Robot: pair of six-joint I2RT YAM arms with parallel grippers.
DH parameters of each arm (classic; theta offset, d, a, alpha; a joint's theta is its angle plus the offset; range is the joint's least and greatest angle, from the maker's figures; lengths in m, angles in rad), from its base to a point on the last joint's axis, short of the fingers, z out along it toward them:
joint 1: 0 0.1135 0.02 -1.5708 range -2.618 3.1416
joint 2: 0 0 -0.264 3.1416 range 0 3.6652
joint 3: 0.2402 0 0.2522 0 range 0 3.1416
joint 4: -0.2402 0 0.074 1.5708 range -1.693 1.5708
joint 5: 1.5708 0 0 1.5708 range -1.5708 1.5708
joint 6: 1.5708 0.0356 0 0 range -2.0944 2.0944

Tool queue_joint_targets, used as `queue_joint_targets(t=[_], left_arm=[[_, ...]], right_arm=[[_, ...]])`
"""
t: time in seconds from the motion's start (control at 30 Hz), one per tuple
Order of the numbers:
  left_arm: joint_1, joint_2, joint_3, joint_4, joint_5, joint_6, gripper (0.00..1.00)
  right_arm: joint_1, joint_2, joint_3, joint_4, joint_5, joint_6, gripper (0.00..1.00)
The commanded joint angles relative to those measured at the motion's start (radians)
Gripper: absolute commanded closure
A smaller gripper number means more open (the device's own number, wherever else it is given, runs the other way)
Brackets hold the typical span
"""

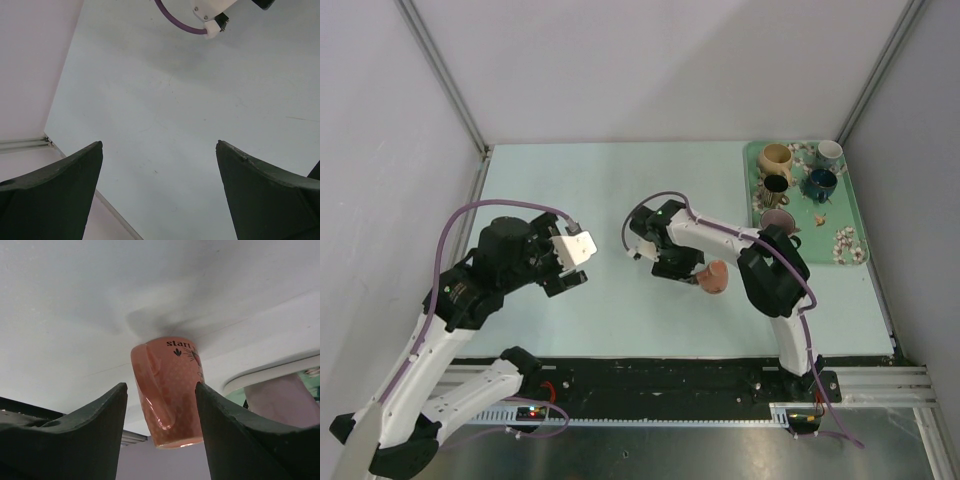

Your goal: Turn the mug right side up

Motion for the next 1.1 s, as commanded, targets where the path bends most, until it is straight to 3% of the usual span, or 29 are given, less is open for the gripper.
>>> queue_joint_targets(t=[0.0,0.1,0.17,0.3,0.33,0.57,0.67,0.83,1.07], left_arm=[[0.007,-0.001,0.017,0.033,-0.011,0.019,0.02],[0.006,-0.004,0.016,0.034,-0.016,0.019,0.02],[0.006,-0.006,0.015,0.034,-0.016,0.017,0.02],[0.006,-0.004,0.016,0.033,-0.008,0.005,0.02],[0.006,-0.002,0.016,0.032,-0.005,0.0,0.02],[0.009,0.007,0.02,0.025,0.047,-0.084,0.02],[0.012,0.014,0.041,0.019,0.1,-0.143,0.02],[0.019,0.035,0.094,0.019,0.247,-0.221,0.02],[0.019,0.085,0.199,0.123,0.533,-0.27,0.02]], right_arm=[[-0.004,0.0,-0.044,0.021,-0.01,-0.054,0.4],[-0.006,-0.007,-0.075,0.044,-0.005,-0.063,0.48],[-0.006,-0.003,-0.092,0.061,0.001,-0.067,0.6],[0.004,0.003,-0.08,0.071,0.001,-0.064,0.93],[0.007,0.001,-0.067,0.07,-0.002,-0.057,0.96],[-0.051,-0.101,0.047,0.076,0.008,0.074,1.0],[-0.124,-0.224,0.08,0.119,-0.094,0.185,1.0],[-0.165,-0.506,-0.022,0.389,-0.216,0.355,1.0],[-0.087,-0.892,-0.244,0.913,-0.337,0.594,1.0]])
